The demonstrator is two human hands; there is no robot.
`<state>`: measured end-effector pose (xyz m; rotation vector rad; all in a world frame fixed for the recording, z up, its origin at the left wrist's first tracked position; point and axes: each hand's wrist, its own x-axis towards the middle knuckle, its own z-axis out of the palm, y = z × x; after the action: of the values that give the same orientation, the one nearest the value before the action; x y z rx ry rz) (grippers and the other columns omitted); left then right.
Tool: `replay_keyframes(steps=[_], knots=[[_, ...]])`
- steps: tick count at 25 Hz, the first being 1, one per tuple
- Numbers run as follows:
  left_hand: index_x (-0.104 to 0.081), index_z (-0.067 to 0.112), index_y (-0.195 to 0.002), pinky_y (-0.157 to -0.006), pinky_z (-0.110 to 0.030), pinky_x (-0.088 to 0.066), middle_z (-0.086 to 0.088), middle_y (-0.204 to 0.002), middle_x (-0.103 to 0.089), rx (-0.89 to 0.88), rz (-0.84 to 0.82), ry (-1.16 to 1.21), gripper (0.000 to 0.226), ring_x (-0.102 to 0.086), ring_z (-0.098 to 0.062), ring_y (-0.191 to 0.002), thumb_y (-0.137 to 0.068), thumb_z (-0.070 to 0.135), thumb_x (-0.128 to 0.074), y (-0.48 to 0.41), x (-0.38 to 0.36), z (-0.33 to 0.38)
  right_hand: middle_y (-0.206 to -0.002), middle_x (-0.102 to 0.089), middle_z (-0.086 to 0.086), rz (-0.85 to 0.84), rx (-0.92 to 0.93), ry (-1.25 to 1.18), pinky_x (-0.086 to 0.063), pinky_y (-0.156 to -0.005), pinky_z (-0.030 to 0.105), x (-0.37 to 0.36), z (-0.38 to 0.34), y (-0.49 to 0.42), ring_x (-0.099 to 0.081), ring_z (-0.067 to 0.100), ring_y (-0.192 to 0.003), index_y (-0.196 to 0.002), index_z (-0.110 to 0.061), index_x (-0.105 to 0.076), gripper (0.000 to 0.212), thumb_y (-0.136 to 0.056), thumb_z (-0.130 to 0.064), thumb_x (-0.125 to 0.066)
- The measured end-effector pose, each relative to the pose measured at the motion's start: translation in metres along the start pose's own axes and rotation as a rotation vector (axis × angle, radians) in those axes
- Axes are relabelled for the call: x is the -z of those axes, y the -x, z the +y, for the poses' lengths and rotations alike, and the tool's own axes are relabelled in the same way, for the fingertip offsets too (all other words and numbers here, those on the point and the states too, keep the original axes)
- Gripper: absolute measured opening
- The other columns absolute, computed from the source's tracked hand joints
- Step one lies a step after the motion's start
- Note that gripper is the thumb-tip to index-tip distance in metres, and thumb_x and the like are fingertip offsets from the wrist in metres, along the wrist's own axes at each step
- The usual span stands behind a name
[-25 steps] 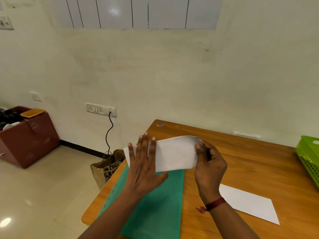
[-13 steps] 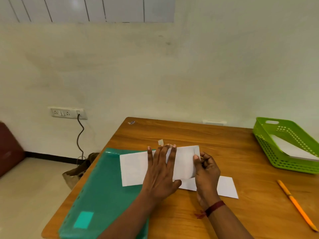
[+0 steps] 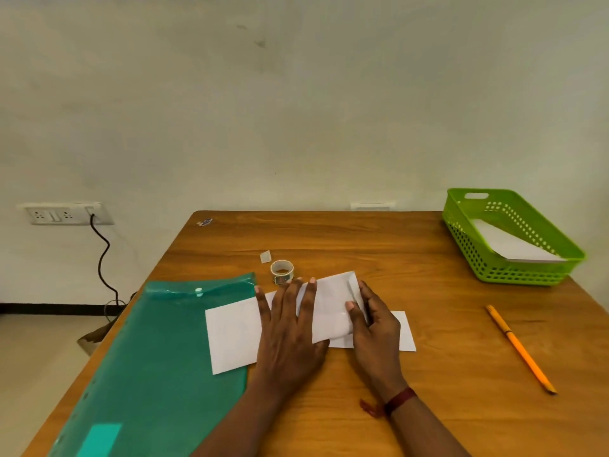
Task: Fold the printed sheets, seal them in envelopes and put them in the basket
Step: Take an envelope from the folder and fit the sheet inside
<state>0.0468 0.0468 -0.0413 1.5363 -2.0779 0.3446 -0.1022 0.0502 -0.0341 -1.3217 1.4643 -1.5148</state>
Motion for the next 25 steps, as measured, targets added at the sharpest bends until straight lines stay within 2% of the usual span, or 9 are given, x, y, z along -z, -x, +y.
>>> replay_keyframes(steps=[3,7,10,14,16,20,21,23,25], knots=[[-0.025,0.018,-0.151,-0.119,-0.06,0.001,-0.012,-0.146,-0.036,0.022,-0.002,0.035,0.101,-0.032,-0.03,-0.138,-0.069,0.056,-0.07,0.0,-0.001,-0.001,-0.126,-0.059,-0.016,-0.01,-0.036,-0.084,-0.05,-0.076,0.009,0.002,-0.003,0.002,-0.056,-0.002,-0.112,-0.13,-0.028,-0.055,0.035,-0.096,-0.032,-0.05],[-0.026,0.019,-0.151,-0.119,-0.058,0.007,-0.012,-0.147,-0.035,0.051,-0.014,0.046,0.1,-0.031,-0.031,-0.139,-0.069,0.056,-0.07,0.0,0.0,-0.002,-0.107,-0.07,-0.011,-0.087,-0.199,-0.273,-0.052,-0.066,0.016,0.015,-0.013,-0.007,-0.064,0.007,-0.097,-0.108,-0.029,-0.065,0.019,-0.099,-0.021,-0.051],[-0.025,0.018,-0.15,-0.118,-0.059,0.006,-0.013,-0.146,-0.036,0.04,0.004,0.05,0.101,-0.033,-0.032,-0.138,-0.068,0.051,-0.073,0.0,0.002,-0.001,-0.105,-0.074,0.004,-0.228,-0.309,-0.403,-0.056,-0.073,0.031,0.031,-0.016,-0.015,-0.069,0.019,-0.096,-0.105,-0.017,-0.073,0.027,-0.099,-0.011,-0.047],[-0.023,0.017,-0.151,-0.118,-0.061,0.005,-0.014,-0.144,-0.038,0.008,0.013,0.047,0.102,-0.034,-0.032,-0.138,-0.068,0.045,-0.076,0.002,0.002,-0.001,-0.109,-0.072,0.017,-0.432,-0.321,-0.432,-0.055,-0.078,0.039,0.048,-0.01,-0.022,-0.068,0.031,-0.097,-0.108,-0.008,-0.072,0.026,-0.094,-0.003,-0.051],[-0.022,0.018,-0.151,-0.118,-0.062,0.003,-0.014,-0.144,-0.036,-0.007,0.013,0.043,0.103,-0.034,-0.032,-0.137,-0.067,0.043,-0.077,0.002,0.003,-0.001,-0.108,-0.071,0.02,-0.517,-0.321,-0.432,-0.057,-0.072,0.04,0.056,-0.005,-0.025,-0.069,0.032,-0.094,-0.109,-0.007,-0.072,0.025,-0.084,-0.012,-0.068],[-0.023,0.017,-0.149,-0.116,-0.066,-0.004,-0.015,-0.141,-0.035,-0.054,0.044,0.024,0.102,-0.033,-0.032,-0.136,-0.067,0.04,-0.079,0.003,0.004,0.0,-0.104,-0.071,0.025,-0.603,-0.332,-0.41,-0.06,-0.064,0.036,0.064,0.001,-0.03,-0.071,0.033,-0.087,-0.104,0.001,-0.071,0.051,-0.064,-0.026,-0.088],[-0.024,0.017,-0.149,-0.116,-0.066,-0.005,-0.015,-0.14,-0.035,-0.065,0.056,0.02,0.101,-0.033,-0.032,-0.136,-0.067,0.039,-0.079,0.004,0.004,0.0,-0.101,-0.071,0.025,-0.585,-0.313,-0.383,-0.06,-0.062,0.035,0.062,0.001,-0.029,-0.071,0.034,-0.085,-0.103,0.003,-0.07,0.045,-0.068,-0.021,-0.086],[-0.026,0.016,-0.149,-0.116,-0.066,-0.006,-0.015,-0.14,-0.036,-0.079,0.076,0.012,0.099,-0.033,-0.032,-0.136,-0.068,0.041,-0.078,0.005,0.004,0.0,-0.089,-0.073,0.021,-0.528,-0.245,-0.305,-0.056,-0.055,0.031,0.057,0.001,-0.027,-0.069,0.03,-0.074,-0.091,-0.001,-0.073,0.013,-0.078,-0.004,-0.077],[-0.027,0.015,-0.148,-0.116,-0.066,-0.005,-0.016,-0.14,-0.036,-0.077,0.083,0.004,0.098,-0.033,-0.033,-0.136,-0.068,0.044,-0.077,0.005,0.004,-0.001,-0.076,-0.071,0.017,-0.465,-0.181,-0.229,-0.052,-0.052,0.03,0.052,0.002,-0.025,-0.065,0.024,-0.064,-0.076,-0.008,-0.073,0.016,-0.082,0.007,-0.071]])
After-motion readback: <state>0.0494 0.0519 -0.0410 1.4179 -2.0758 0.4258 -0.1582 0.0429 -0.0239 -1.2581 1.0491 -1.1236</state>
